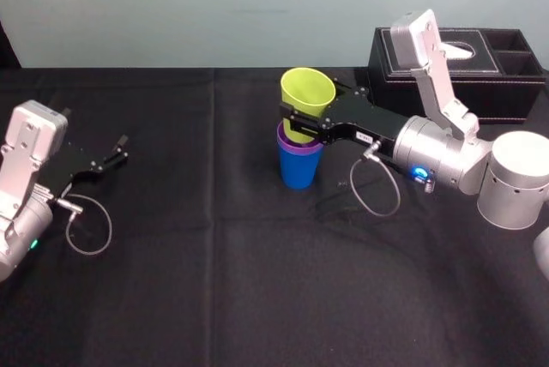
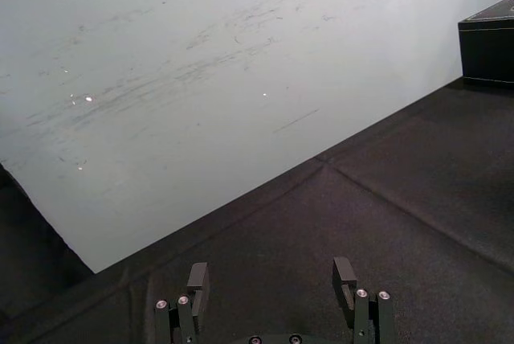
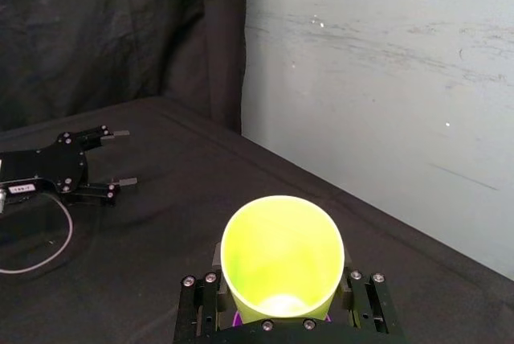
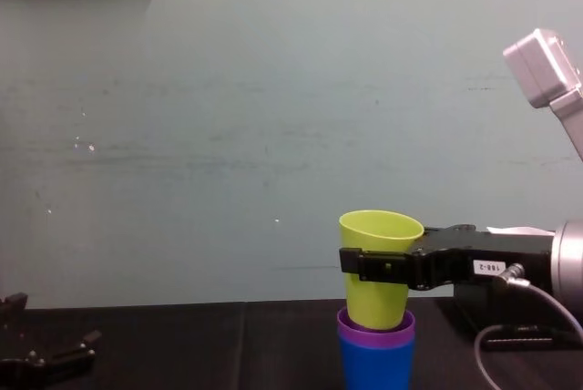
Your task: Stack the three plastic cups sequentially using one hand.
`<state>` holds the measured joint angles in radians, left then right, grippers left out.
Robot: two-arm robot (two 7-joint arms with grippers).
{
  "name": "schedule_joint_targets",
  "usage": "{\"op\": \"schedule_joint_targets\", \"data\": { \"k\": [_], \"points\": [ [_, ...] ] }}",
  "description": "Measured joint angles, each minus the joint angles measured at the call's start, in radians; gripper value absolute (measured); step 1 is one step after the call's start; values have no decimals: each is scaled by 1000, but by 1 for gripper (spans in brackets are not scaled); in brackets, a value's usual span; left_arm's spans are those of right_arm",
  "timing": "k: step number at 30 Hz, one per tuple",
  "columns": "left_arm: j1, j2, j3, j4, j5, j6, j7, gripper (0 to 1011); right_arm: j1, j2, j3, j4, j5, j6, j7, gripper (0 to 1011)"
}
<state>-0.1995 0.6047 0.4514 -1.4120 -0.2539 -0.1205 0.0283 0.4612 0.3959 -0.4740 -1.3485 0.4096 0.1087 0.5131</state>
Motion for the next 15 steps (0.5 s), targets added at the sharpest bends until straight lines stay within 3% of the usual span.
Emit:
{"op": "schedule_joint_targets", "data": {
  "k": [15],
  "points": [
    [0,0,0,0,0,0,0,1011,-2,0,0,6,5,0,0,734]
  ]
}}
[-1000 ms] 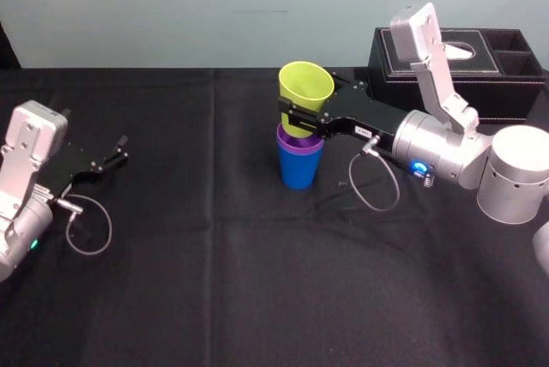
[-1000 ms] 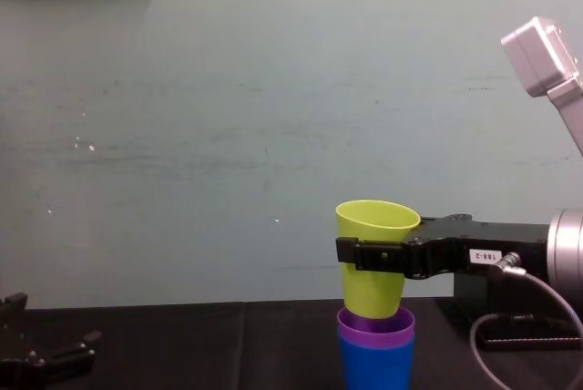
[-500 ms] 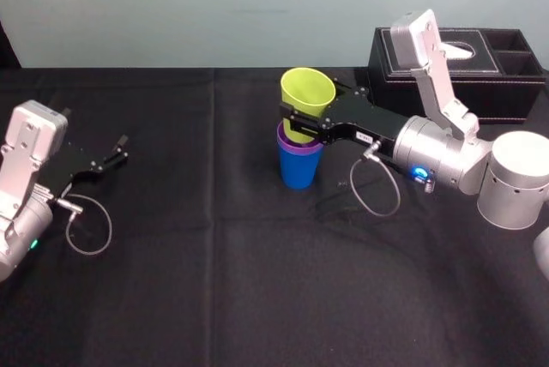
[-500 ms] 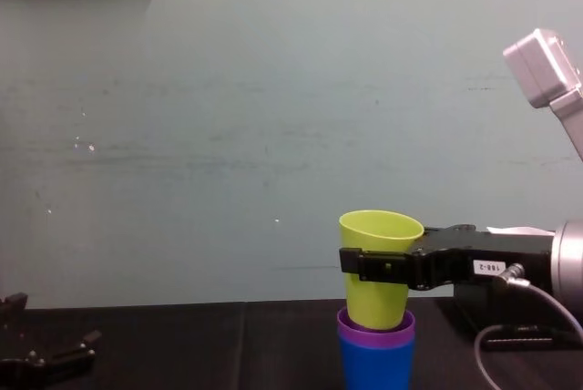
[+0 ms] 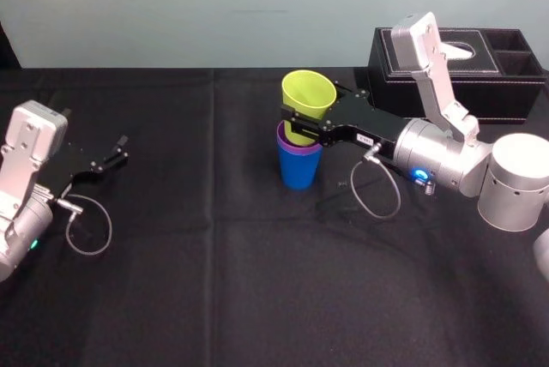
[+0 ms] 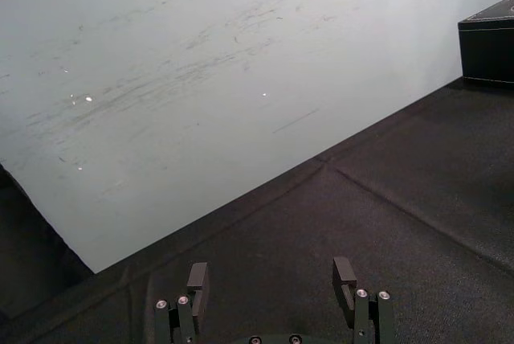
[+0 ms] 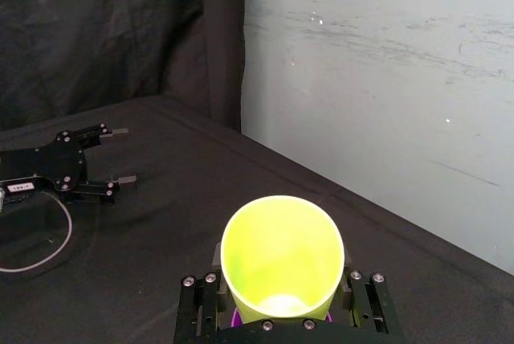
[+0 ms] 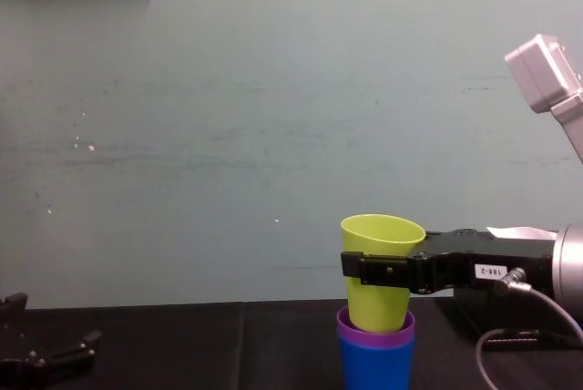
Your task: Stack the three plastic cups sequentially using one hand.
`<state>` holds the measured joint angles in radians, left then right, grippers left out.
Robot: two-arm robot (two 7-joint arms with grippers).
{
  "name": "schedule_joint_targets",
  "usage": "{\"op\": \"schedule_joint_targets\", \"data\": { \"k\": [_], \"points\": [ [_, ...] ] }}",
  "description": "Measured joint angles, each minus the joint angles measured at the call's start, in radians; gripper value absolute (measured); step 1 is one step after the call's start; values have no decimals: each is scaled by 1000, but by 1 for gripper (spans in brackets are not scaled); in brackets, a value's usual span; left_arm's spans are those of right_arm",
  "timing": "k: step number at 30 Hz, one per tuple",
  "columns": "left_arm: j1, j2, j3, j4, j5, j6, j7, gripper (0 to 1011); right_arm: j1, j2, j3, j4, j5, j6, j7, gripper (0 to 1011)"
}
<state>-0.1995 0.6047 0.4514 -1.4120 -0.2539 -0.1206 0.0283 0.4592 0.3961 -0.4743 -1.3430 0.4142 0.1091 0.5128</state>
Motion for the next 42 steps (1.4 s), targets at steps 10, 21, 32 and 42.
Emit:
{"op": "schedule_joint_targets", "data": {
  "k": [10,21,32,42],
  "points": [
    [0,0,0,0,0,0,0,1011,0,0,0,-1,0,-1,0,789],
    [0,0,0,0,0,0,0,1011,0,0,1,-1,-1,-2,-1,1003],
    [0,0,0,0,0,0,0,1012,0,0,1,-2,-2,-2,-1,1003],
    [0,0,0,0,0,0,0,1011,-35,12,10,-53,-31,-13,-49,1003]
  ]
}}
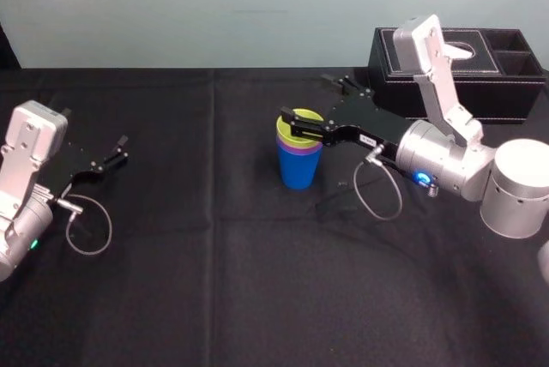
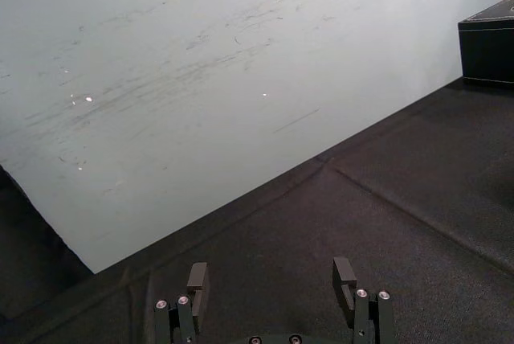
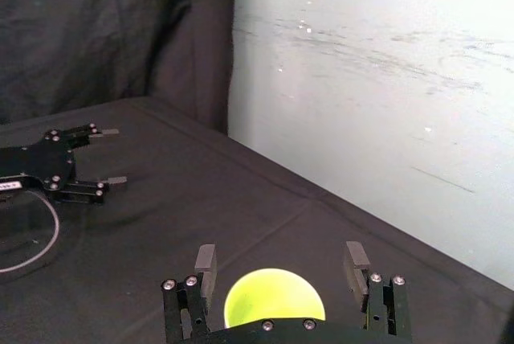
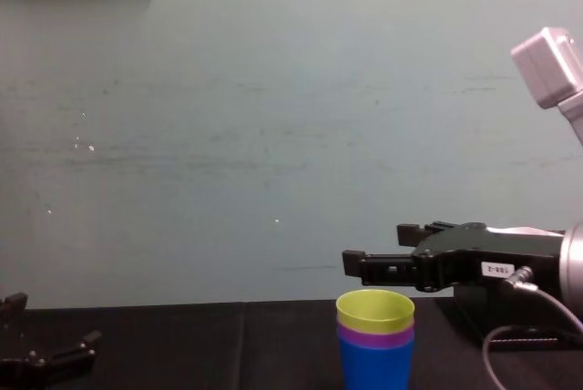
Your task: Stack the three plastic cups sequentially using one hand.
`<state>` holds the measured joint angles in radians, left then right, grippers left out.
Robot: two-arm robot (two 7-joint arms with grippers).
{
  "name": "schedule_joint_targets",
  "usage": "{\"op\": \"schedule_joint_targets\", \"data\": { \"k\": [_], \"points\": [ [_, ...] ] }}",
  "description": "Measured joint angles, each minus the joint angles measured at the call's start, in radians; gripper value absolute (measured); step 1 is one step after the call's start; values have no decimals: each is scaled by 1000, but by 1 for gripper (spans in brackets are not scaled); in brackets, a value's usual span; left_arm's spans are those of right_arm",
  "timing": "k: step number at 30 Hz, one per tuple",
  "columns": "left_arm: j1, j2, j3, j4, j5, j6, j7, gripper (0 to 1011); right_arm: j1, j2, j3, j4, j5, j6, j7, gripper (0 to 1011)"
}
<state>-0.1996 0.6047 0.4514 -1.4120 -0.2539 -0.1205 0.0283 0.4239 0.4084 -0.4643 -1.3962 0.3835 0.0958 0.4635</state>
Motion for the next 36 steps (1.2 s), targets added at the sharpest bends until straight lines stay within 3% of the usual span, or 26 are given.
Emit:
{"op": "schedule_joint_targets", "data": {
  "k": [9,18,22,27,36],
  "points": [
    [0,0,0,0,0,0,0,1011,-100,38,57,-101,-23,-7,-67,1003],
    [0,0,0,0,0,0,0,1011,-251,77,161,-206,-15,-34,-124,1003],
    [0,0,0,0,0,0,0,1011,-297,85,196,-223,-12,-41,-136,1003],
    [0,0,0,0,0,0,0,1011,-338,86,228,-219,-7,-47,-140,1003],
    [0,0,0,0,0,0,0,1011,-371,68,268,-145,-1,-56,-143,1003]
  ]
}}
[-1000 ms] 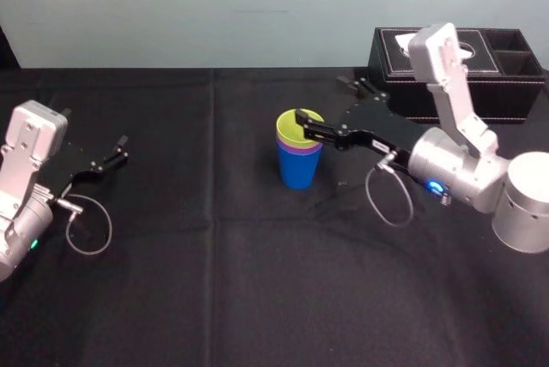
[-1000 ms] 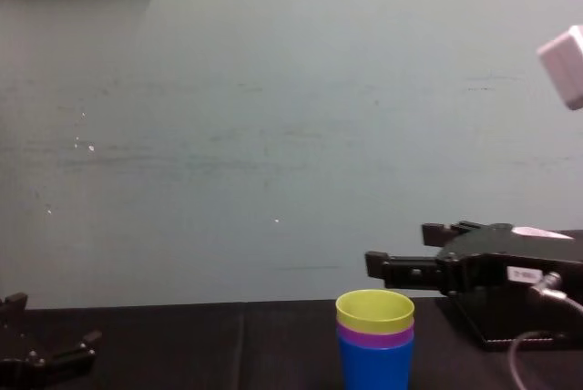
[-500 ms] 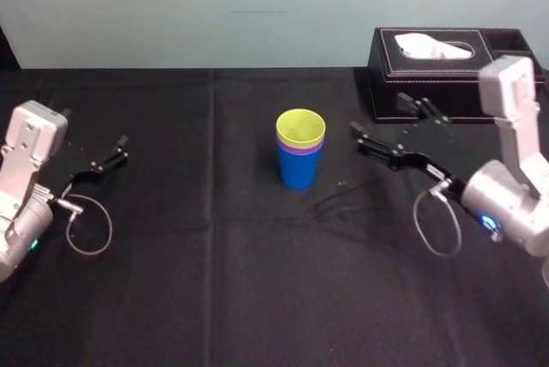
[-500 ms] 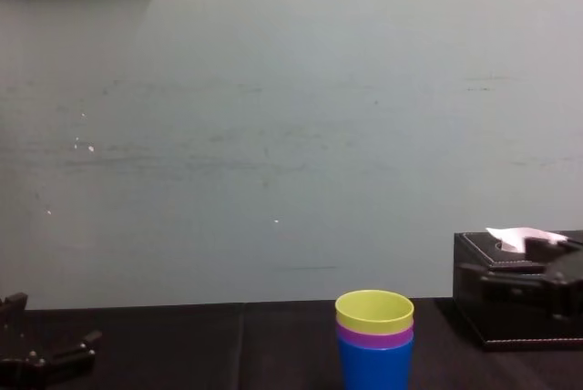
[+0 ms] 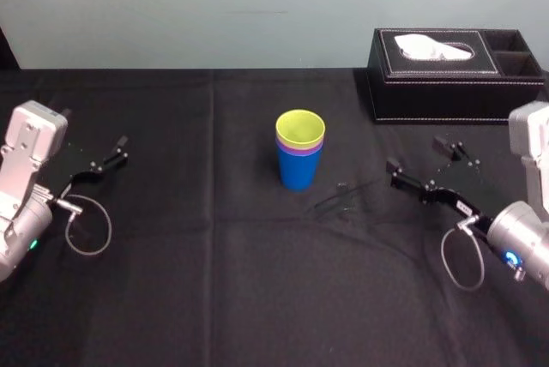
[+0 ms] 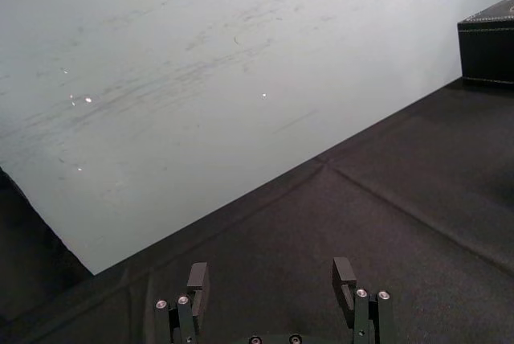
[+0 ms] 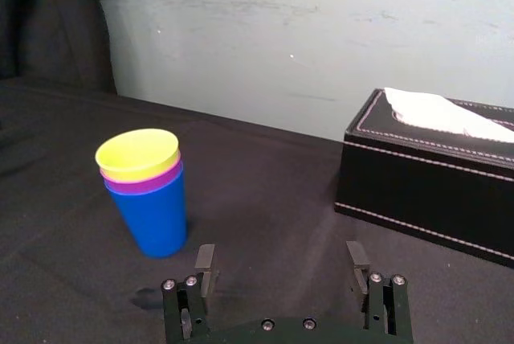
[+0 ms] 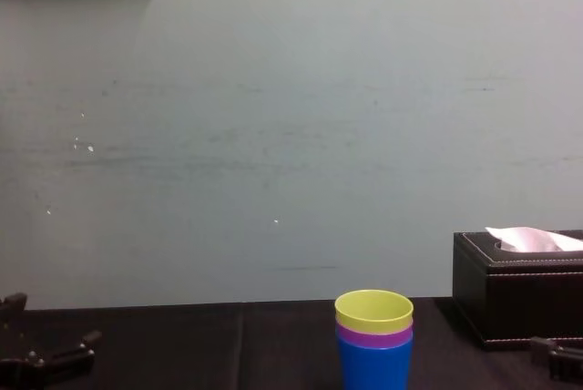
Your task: Stack the three plastic cups sequentially using one hand.
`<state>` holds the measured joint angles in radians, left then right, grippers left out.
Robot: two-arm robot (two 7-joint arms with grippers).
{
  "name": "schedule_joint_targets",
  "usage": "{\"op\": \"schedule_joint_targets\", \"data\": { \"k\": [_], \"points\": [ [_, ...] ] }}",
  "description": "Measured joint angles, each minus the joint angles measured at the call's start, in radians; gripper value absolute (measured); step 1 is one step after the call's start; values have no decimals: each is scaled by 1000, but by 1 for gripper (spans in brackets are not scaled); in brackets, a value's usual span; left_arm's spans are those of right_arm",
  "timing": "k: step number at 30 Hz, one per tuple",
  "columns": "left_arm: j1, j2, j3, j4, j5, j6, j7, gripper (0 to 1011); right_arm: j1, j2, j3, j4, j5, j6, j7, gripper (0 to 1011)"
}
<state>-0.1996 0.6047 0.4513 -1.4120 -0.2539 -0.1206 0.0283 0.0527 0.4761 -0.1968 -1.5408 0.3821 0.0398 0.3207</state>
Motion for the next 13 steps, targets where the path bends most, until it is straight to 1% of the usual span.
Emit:
{"op": "schedule_joint_targets", "data": {
  "k": [13],
  "points": [
    [0,0,0,0,0,0,0,1011,2,2,-4,-10,0,0,0,1003]
  ]
}}
